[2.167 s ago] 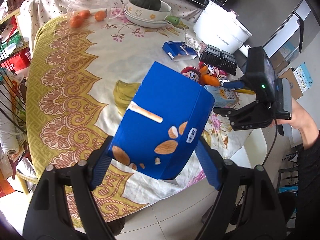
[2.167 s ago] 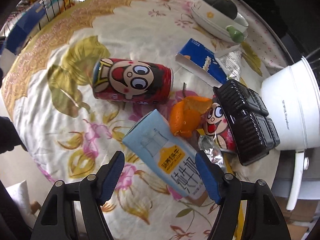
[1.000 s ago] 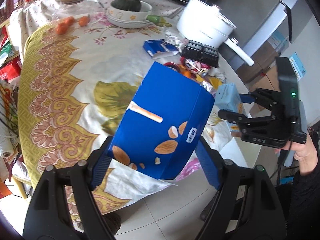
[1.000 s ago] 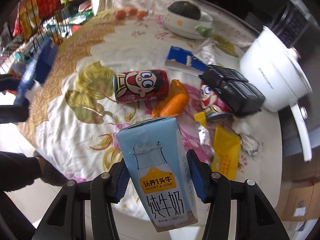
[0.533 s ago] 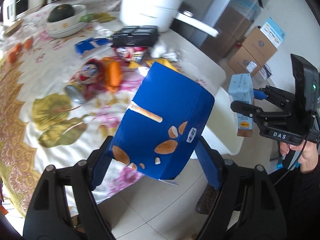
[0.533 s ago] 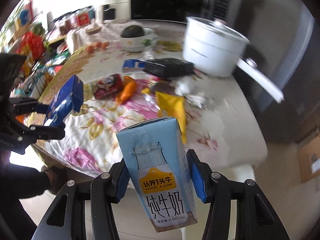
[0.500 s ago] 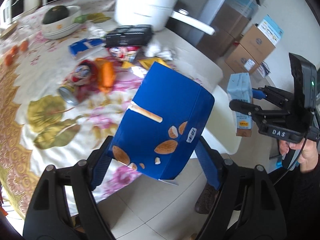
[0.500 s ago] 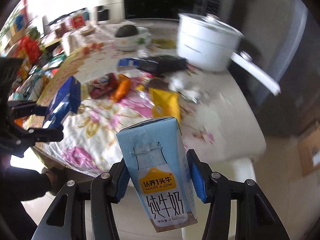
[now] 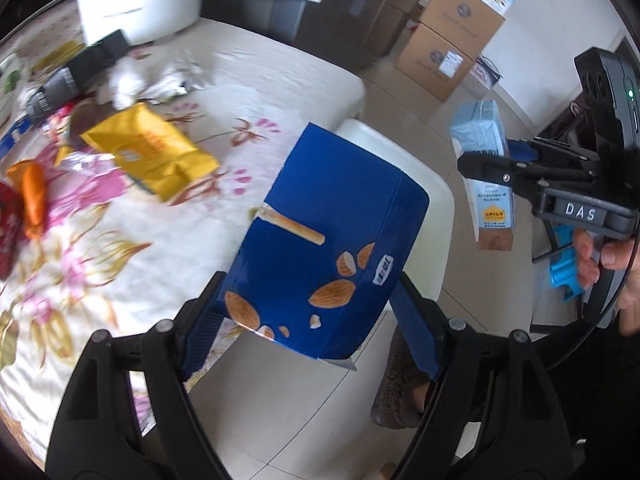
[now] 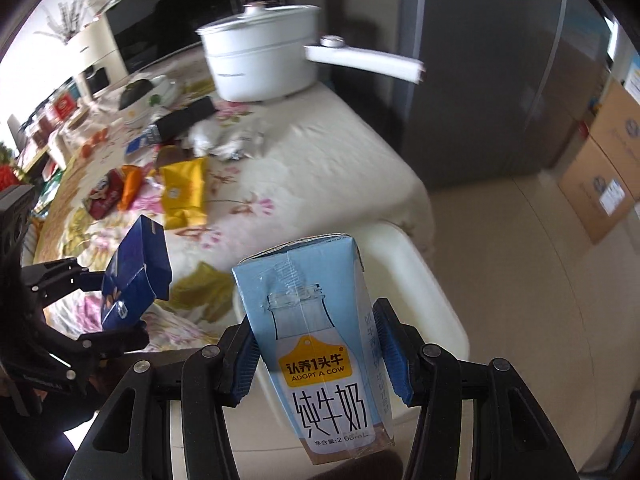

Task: Collect trash
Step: 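Carry both cartons over the white bin and open both tools to drop them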

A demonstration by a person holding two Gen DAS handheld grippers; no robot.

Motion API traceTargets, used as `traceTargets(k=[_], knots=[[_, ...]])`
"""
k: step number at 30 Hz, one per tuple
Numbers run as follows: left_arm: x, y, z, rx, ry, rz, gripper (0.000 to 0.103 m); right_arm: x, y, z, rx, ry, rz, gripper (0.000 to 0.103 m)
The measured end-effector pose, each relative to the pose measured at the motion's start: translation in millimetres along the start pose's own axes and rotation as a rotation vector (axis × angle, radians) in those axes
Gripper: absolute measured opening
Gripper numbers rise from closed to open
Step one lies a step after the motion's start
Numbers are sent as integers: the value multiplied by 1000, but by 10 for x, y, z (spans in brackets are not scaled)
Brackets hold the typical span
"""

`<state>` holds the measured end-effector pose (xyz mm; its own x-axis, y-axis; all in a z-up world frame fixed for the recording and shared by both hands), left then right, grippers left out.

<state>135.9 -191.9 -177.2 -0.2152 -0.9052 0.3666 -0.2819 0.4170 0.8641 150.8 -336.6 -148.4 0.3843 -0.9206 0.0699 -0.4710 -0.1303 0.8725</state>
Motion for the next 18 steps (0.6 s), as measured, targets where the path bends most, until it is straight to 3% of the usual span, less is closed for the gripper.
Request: traceTargets(k=[5, 12, 18], knots=[[179, -264, -17, -17, -29, 5, 81, 371, -72, 210, -39, -82, 7, 55], [315, -500, -116, 11, -68, 22, 81, 597, -118, 318, -57, -126, 22, 55], [390, -523, -274, 101, -85, 43, 84, 633, -188, 337, -76, -139, 27, 55]])
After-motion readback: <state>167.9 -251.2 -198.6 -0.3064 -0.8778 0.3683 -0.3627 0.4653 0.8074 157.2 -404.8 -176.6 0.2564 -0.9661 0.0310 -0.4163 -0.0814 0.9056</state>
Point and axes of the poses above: each gripper's, at about its wrist camera, not at the fingertips, and y roughly against the way its jaws point, x to its right, z to its underside, the point moved 10 cm from there along -y, roughly the way its jaws point, and after that the axes turned 15 degrees about y, right-handed, at the moved point
